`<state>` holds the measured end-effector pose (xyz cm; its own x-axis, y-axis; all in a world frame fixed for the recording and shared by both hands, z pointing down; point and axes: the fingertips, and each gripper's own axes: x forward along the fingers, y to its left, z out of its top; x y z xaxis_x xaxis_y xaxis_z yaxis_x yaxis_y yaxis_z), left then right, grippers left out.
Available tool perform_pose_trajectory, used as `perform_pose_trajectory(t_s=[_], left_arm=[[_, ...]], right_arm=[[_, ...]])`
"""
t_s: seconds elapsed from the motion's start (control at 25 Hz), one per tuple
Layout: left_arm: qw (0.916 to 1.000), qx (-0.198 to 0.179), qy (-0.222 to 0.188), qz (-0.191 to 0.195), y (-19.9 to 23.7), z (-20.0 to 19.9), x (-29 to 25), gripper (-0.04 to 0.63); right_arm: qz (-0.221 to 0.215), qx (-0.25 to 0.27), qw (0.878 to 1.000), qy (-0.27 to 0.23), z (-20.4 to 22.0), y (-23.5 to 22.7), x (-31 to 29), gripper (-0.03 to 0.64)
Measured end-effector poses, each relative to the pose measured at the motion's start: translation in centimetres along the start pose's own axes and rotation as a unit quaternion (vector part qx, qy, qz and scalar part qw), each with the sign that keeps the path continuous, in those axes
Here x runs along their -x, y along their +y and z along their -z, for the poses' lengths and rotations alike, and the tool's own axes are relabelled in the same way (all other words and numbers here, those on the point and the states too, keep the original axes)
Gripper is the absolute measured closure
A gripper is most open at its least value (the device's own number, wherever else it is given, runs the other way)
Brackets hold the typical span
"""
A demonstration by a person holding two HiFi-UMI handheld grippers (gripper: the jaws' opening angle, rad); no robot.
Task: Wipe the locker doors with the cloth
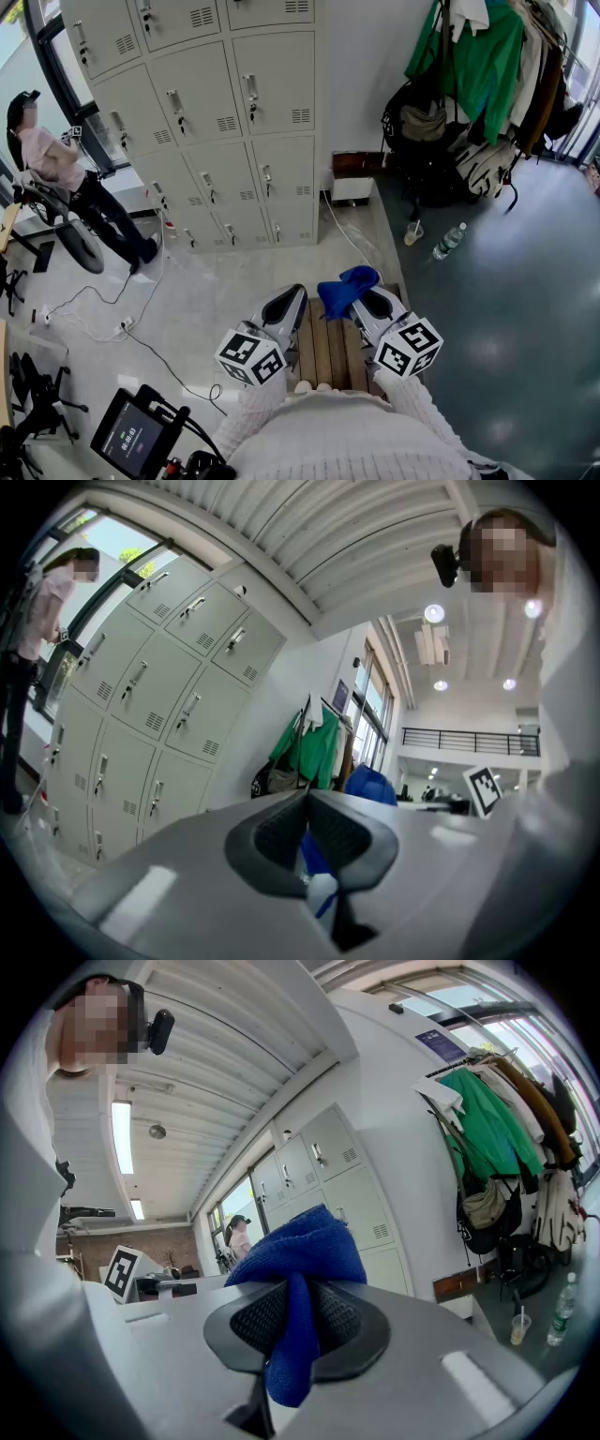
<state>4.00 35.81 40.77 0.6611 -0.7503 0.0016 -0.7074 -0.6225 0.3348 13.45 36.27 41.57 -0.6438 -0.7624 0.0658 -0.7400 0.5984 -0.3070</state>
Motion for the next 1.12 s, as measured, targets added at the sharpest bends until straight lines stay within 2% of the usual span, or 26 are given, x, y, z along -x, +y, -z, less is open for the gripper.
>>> perform_pose_trajectory(t_s=[0.16,0.36,0.52,0.72,0.88,1.12], left_arm=[[0.9992,-0.03,-0.002,-0.025,1.0,0.5,-0.8,0.589],[0.9992,0.0,0.018,-0.034,2.3,2.9,-2.6,0.589],[0.9993,-0.003,0.014,-0.035,3.9,2.6,-4.1,0.589],[0.9993,-0.001,0.009,-0.036,8.8,2.3,-7.4,0.589],[0.9997,-0.014,-0.001,-0.023,14.2,0.1,-12.3,0.589],[0.9987,-0.049,-0.016,0.004,22.6,-6.5,-19.6,0.589]], right_arm=[[-0.018,0.005,1.0,0.008,0.1,-1.1,-1.2,0.565],[-0.022,-0.003,0.999,0.026,1.2,-2.9,-2.3,0.565],[-0.018,-0.014,0.999,0.028,1.6,-5.1,-4.3,0.565],[-0.028,-0.012,0.999,0.03,1.6,-7.3,-9.9,0.565],[-0.037,-0.003,0.999,0.022,0.2,-9.4,-16.5,0.565],[-0.025,0.012,1.0,-0.008,-5.0,-14.2,-27.8,0.565]])
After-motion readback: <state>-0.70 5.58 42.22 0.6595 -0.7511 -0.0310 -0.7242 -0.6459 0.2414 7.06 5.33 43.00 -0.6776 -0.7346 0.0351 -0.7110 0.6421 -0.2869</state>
